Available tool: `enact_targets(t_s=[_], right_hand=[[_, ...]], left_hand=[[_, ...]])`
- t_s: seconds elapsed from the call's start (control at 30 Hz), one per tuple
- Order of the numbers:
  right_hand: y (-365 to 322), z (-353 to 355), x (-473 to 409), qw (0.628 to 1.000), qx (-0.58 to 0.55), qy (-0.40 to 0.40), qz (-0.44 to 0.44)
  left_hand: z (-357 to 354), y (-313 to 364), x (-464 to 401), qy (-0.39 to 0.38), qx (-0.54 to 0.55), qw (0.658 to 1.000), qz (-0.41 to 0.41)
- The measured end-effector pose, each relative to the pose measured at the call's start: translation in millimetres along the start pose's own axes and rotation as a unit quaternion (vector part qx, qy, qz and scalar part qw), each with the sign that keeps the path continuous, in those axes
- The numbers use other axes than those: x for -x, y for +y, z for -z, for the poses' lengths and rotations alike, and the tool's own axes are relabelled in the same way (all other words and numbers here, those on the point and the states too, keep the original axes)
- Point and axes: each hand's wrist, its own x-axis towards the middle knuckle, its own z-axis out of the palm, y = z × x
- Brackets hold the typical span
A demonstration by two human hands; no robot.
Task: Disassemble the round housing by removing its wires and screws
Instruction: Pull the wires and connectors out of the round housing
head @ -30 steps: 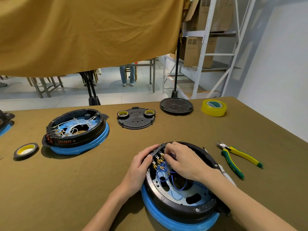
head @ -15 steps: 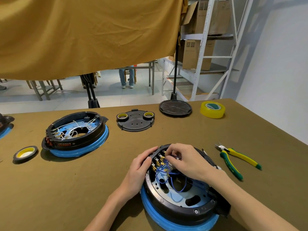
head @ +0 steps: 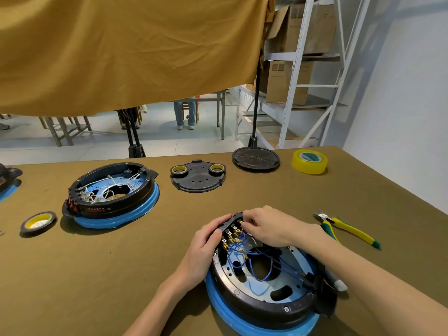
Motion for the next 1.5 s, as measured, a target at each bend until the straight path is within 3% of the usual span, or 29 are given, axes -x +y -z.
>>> enact_targets(t_s=[0.2, 0.73, 1.5], right_hand=[[-4, -28, 7, 0.992, -0.079, 0.097, -0.022], [0, -32, 8, 0.976, -0.193, 0.095, -0.035], [1, -36, 7, 0.971, -0.190, 0.142, -0.033]], left_hand=[[1, -2, -1, 0.015, -0.007, 1.000, -0.002], [1, -5, -2, 0.016, -0.016, 1.000, 0.005], [2, -4, -3, 0.007, -0.023, 1.000, 0.006]])
